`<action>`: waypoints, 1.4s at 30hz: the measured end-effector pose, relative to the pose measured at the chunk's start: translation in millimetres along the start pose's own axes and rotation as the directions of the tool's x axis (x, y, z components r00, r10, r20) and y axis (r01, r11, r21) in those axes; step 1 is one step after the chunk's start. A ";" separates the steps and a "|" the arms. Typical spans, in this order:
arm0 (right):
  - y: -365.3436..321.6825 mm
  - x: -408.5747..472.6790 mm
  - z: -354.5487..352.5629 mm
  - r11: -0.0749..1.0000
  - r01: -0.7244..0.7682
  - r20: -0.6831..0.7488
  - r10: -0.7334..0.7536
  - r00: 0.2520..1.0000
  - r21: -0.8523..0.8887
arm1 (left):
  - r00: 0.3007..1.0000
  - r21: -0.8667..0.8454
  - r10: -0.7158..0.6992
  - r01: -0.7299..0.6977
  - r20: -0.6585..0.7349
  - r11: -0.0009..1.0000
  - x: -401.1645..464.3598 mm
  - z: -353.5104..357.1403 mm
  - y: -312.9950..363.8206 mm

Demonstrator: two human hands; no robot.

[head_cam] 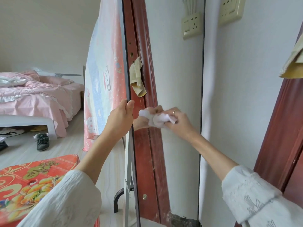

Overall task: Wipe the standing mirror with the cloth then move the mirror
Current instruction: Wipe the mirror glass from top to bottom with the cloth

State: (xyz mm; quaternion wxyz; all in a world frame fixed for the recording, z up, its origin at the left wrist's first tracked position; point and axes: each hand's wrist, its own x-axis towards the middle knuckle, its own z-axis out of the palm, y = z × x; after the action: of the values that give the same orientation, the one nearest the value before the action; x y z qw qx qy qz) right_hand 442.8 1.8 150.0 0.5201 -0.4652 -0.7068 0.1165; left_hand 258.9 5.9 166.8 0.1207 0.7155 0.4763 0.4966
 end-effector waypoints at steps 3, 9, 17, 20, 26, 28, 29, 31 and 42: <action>15.1 -29.9 14.6 0.994 0.021 0.179 -0.001 0.984 -0.109 | 1.000 0.010 -0.004 0.004 -0.002 1.000 0.3 0.8 -0.2; 37.3 -36.5 -2.0 0.960 -0.013 0.191 0.068 0.979 -0.279 | 0.998 -0.048 -0.037 0.040 0.055 0.998 0.7 -5.4 1.8; -25.8 33.4 -16.0 0.965 0.097 -0.165 -0.141 0.976 -0.245 | 0.993 -0.136 -0.069 0.082 0.096 0.987 1.2 -12.1 2.6; -30.7 33.7 -7.9 0.941 0.145 -0.122 -0.190 0.974 -0.305 | 0.988 -0.171 -0.077 0.100 0.134 0.980 3.0 -13.7 0.5; -18.5 5.6 9.1 0.948 0.221 0.001 -0.227 0.974 -0.230 | 0.985 -0.186 -0.089 0.116 0.147 0.976 5.8 -14.0 -1.4; -11.3 -6.6 15.4 0.954 0.212 0.066 -0.203 0.977 -0.210 | 0.986 -0.174 -0.087 0.111 0.142 0.979 5.7 -14.4 -2.0; -7.3 -13.3 17.6 0.955 0.203 0.125 -0.180 0.976 -0.217 | 0.986 -0.170 -0.086 0.110 0.140 0.979 5.4 -14.7 -2.0; 2.5 -24.1 18.6 0.928 0.208 0.338 -0.096 0.936 -0.310 | 0.986 -0.173 -0.091 0.114 0.138 0.978 3.8 -15.8 -1.6; -39.9 20.8 -18.7 0.938 0.202 -0.006 -0.213 0.977 -0.282 | 0.992 -0.224 -0.081 0.101 0.099 0.969 -0.8 -13.7 1.2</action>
State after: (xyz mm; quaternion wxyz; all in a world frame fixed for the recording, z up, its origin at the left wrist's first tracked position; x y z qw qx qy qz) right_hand 436.6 -9.5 197.0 0.4714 -0.4589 -0.7515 -0.0485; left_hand 248.3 0.6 173.6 0.2460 0.6958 0.4426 0.5094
